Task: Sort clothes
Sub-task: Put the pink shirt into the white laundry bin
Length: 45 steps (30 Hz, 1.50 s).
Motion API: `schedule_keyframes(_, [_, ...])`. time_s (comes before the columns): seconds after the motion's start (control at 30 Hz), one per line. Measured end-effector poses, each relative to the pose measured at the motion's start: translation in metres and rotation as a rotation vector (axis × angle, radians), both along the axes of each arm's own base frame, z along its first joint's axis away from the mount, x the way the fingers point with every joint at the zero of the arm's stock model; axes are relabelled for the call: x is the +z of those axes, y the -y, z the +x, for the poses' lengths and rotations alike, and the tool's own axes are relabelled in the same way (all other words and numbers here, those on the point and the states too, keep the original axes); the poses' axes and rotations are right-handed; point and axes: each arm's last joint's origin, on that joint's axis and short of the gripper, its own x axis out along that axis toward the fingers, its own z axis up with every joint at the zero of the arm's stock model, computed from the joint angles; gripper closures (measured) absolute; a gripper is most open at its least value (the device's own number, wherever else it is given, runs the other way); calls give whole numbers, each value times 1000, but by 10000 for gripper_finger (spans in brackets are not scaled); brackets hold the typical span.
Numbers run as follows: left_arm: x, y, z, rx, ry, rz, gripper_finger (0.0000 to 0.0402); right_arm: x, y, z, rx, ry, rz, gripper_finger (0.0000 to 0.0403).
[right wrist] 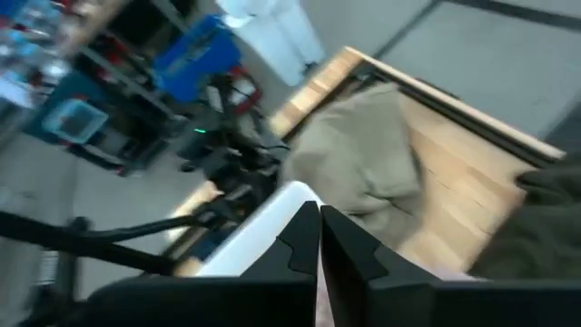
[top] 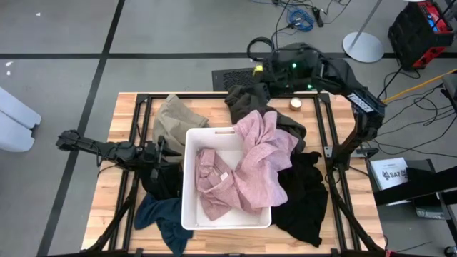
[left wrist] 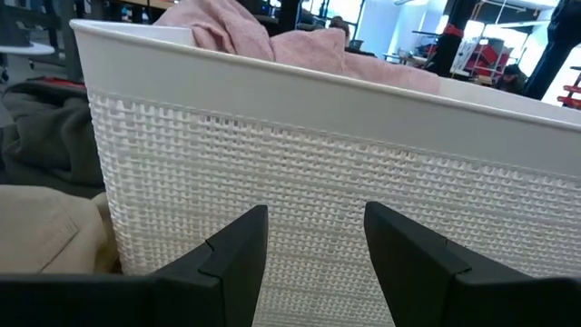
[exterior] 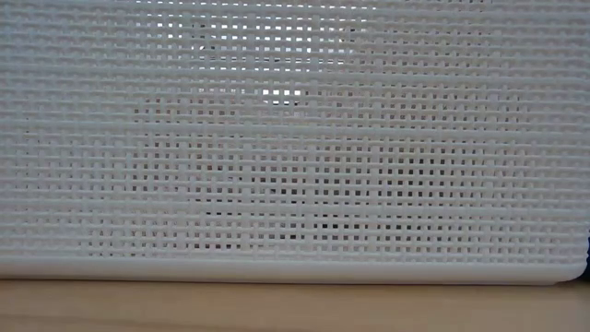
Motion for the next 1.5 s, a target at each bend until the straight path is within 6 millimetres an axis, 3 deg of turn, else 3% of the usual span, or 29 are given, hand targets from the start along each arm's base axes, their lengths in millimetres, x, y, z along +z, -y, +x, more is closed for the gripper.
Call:
schedule_keyframes(0.2, [0,0,0,1,-4,0,208,-27,2,-17,-199,-342,25,397])
schedule_keyframes(0.37, [0,0,0,1,-4,1,208,-44,5,-8,-215,-463,40,366])
schedule_keyframes(0.87, [0,0,0,3,-4,0,208,-97,10,12,-184,-674,124,153])
schedule_keyframes(1.07, [0,0,0,3,-4,-2,208,-125,13,14,-227,-775,175,121])
schedule_keyframes(1.2, [0,0,0,4,-4,-3,208,-143,13,14,-249,-839,212,128])
schedule_keyframes(1.3, [0,0,0,4,-4,-4,208,-152,12,14,-237,-868,250,164])
schedule_keyframes(1.4, [0,0,0,4,-4,-4,208,-155,11,14,-228,-881,262,240])
schedule_keyframes(1.5, [0,0,0,4,-4,-4,208,-154,11,14,-204,-882,248,346])
